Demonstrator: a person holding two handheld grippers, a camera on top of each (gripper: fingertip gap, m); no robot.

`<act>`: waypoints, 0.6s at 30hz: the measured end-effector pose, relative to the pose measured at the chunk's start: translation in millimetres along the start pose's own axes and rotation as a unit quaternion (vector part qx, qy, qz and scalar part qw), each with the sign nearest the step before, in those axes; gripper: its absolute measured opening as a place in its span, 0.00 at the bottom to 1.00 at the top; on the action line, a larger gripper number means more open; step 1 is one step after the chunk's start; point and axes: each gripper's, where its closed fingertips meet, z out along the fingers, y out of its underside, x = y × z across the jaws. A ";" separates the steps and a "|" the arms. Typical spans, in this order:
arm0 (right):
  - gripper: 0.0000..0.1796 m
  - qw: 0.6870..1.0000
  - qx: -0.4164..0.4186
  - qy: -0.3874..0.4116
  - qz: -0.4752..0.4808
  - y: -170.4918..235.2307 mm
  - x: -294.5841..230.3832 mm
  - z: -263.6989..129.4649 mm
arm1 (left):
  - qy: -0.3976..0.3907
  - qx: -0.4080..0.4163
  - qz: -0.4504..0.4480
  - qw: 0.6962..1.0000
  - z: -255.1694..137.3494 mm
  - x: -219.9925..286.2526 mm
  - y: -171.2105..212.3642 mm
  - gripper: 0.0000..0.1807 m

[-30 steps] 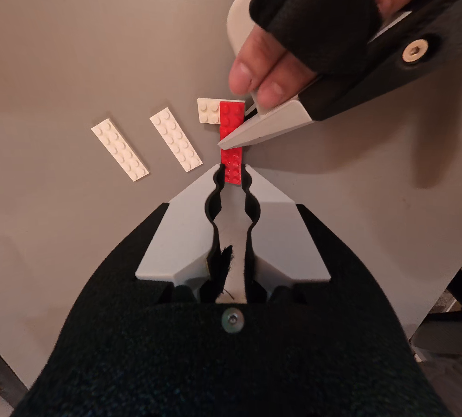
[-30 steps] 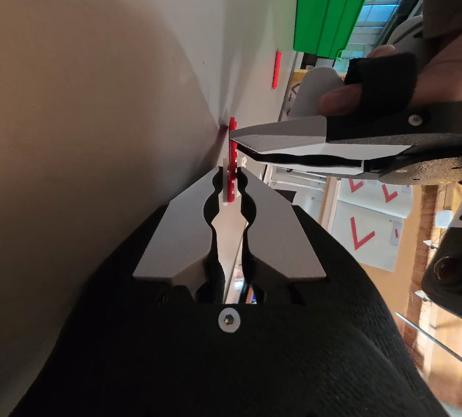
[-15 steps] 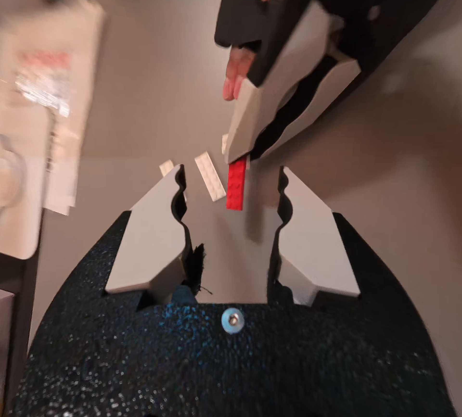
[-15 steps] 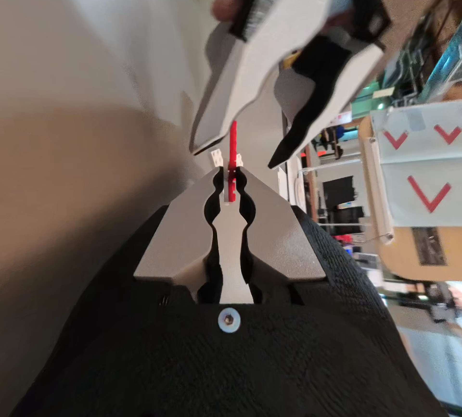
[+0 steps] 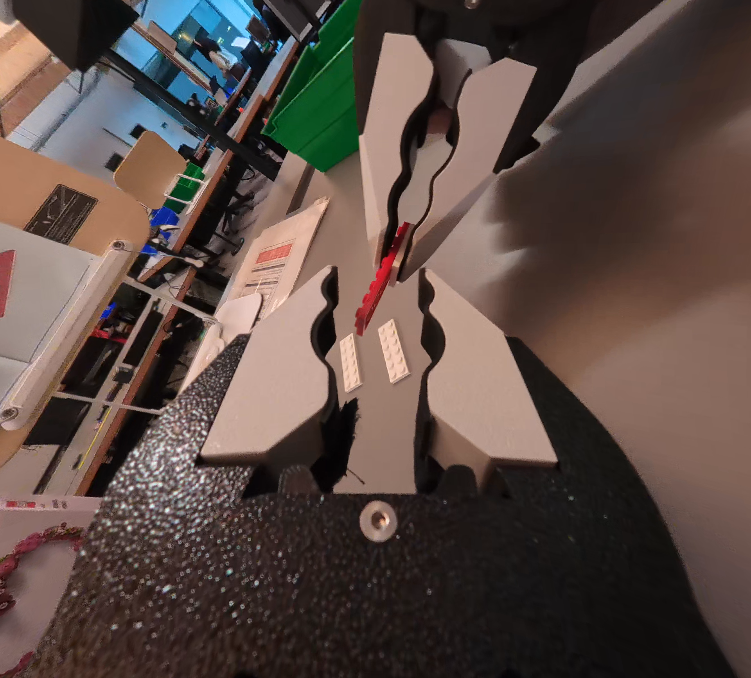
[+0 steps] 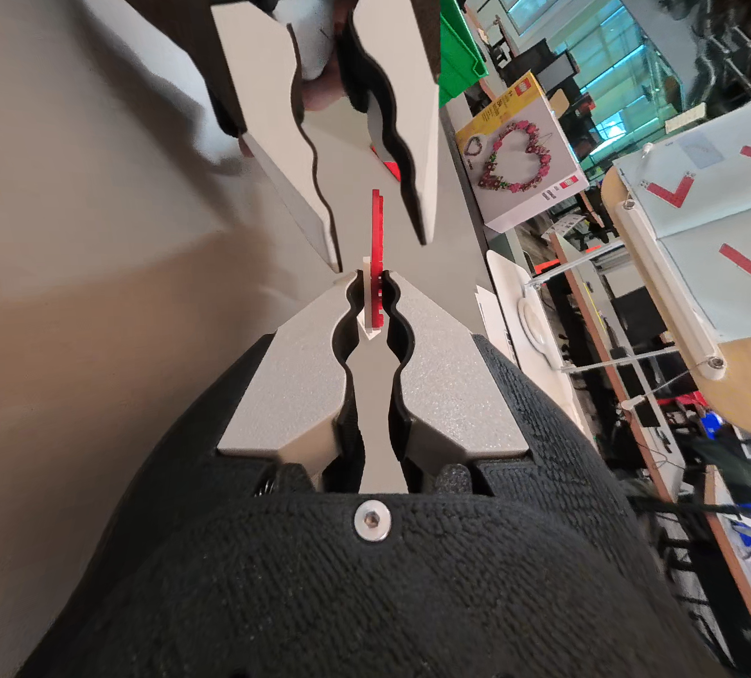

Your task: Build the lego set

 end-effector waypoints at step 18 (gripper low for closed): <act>0.03 1.000 -0.010 -0.005 -0.017 5.1 0.1 -3.4 | 0.003 -0.004 -0.014 1.000 3.9 7.3 0.4 0.04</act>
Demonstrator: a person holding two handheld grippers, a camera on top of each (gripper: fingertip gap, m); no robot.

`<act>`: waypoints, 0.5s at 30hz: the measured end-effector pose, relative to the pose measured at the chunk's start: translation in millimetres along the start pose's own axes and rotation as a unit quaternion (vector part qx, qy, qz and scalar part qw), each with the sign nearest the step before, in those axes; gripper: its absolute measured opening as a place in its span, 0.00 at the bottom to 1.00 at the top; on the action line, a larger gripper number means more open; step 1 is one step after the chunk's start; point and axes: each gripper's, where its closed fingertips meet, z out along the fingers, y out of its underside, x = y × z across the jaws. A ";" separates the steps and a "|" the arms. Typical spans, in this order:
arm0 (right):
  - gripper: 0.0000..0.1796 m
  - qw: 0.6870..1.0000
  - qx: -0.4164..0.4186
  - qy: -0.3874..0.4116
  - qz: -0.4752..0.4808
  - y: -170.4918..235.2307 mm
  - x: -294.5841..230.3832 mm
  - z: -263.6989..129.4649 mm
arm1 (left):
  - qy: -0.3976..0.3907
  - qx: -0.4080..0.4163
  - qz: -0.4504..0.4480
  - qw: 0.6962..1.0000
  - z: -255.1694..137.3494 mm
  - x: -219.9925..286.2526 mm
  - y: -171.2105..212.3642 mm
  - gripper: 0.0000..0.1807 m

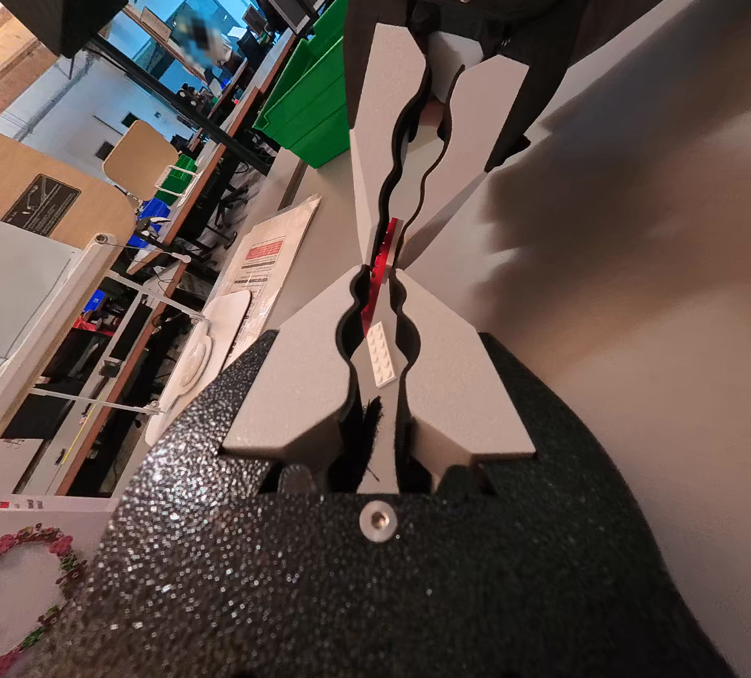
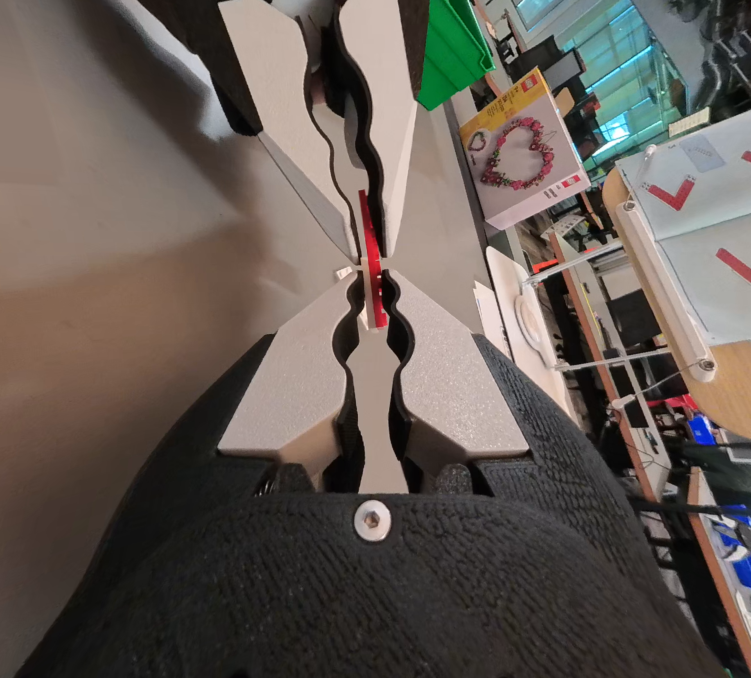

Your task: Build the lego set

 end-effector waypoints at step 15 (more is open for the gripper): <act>0.03 0.972 0.008 0.121 -0.203 -6.4 2.6 -0.2 | -0.110 -0.013 0.204 0.973 -19.8 -6.6 4.2 0.03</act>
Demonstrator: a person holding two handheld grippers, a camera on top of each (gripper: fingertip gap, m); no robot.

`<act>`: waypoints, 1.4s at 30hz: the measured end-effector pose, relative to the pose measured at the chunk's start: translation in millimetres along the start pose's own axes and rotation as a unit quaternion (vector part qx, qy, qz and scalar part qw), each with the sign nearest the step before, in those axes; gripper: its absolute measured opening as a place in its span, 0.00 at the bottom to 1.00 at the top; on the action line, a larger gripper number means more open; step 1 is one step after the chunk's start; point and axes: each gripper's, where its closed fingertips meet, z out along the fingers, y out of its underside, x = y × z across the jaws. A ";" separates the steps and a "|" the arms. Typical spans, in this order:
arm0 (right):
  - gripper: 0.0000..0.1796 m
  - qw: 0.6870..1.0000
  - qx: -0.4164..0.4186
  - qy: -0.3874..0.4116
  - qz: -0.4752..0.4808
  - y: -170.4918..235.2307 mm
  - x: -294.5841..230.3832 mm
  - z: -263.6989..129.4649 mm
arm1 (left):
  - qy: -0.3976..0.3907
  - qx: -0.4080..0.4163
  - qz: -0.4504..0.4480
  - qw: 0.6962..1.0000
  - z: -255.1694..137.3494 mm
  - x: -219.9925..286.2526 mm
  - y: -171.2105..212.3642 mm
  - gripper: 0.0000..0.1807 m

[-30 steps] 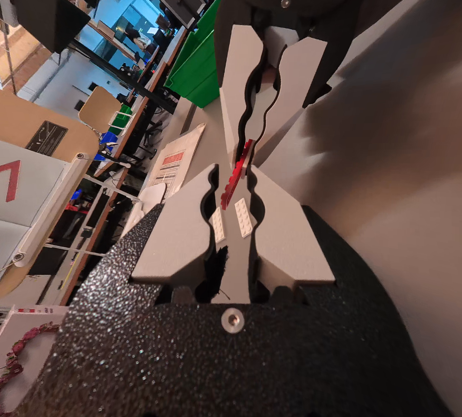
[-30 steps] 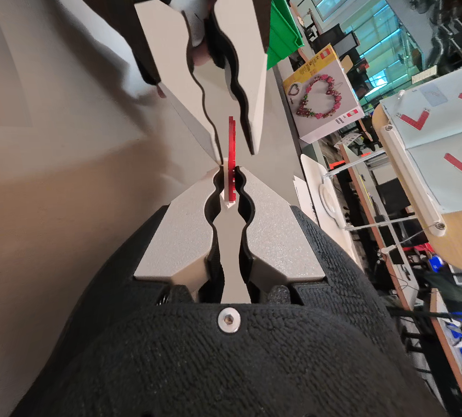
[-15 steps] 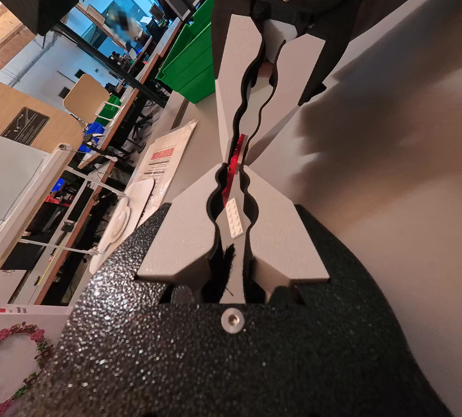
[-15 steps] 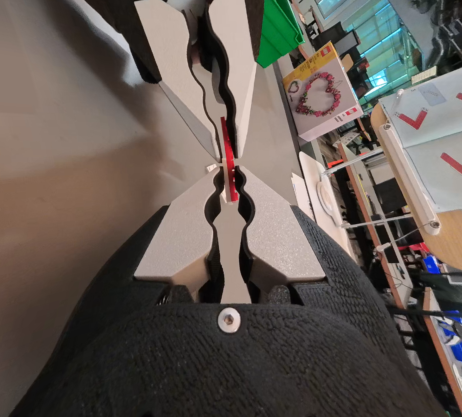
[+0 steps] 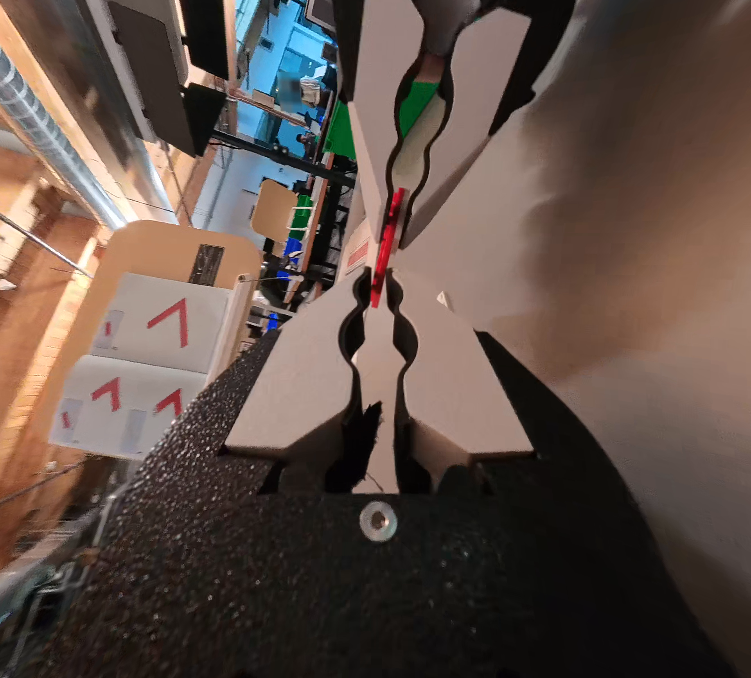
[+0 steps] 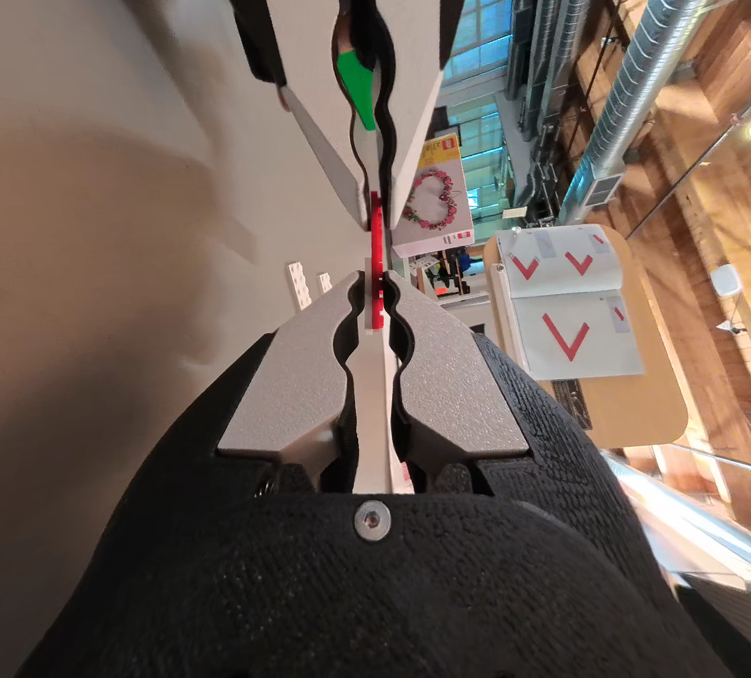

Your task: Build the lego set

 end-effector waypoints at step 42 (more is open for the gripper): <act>0.10 0.997 -0.044 0.064 -0.005 -9.9 12.7 10.8 | -0.077 -0.056 0.102 0.990 1.3 -9.7 1.7 0.03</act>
